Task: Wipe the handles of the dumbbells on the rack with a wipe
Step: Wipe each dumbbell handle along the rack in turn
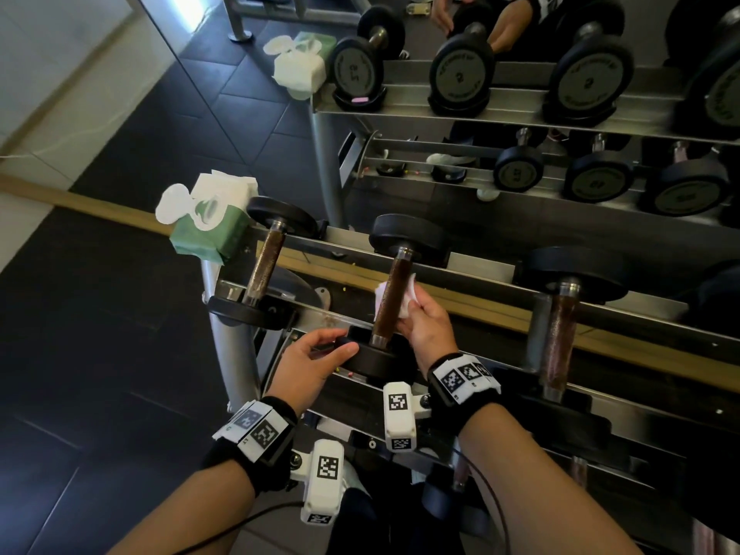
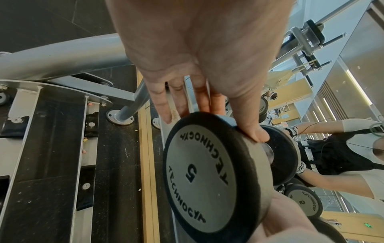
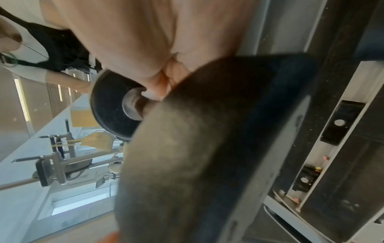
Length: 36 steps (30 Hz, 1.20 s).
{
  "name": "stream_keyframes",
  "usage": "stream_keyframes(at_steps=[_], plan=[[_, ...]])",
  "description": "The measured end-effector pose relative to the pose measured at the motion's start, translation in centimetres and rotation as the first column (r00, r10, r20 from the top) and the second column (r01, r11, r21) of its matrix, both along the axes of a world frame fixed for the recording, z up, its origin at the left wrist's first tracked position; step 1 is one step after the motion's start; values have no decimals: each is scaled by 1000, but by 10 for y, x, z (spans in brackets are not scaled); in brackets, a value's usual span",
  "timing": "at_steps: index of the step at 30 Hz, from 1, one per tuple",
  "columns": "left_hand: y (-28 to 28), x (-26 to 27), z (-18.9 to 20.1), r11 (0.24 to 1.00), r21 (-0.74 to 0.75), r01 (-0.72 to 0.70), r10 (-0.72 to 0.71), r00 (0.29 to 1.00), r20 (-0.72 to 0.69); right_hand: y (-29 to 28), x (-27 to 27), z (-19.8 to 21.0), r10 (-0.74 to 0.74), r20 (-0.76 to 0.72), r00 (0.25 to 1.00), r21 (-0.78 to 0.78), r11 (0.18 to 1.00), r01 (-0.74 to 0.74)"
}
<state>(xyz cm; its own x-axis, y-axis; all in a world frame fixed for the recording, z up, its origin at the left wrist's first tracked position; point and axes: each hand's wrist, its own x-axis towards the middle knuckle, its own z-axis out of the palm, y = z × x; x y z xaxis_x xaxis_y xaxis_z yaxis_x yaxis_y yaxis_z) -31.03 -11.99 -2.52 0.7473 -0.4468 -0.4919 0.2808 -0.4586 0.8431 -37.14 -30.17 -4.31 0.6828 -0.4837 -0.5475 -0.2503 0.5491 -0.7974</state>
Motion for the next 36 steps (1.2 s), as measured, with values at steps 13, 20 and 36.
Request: stream_keyframes(at_steps=[13,20,36], plan=[[0,1,0,1000,-2,4,-4,1000,-1,-9,-8,3,-11,16,1000,-23,1000,11],[-1,-2,3,1000,-15,-8,8,1000,-9,-1,-31,-2,50,-40,998,-23,998,-51],[-2,-6,7,1000,-8,-21,21,999,27,8,-29,-6,22,-105,994,-92,995,-32]])
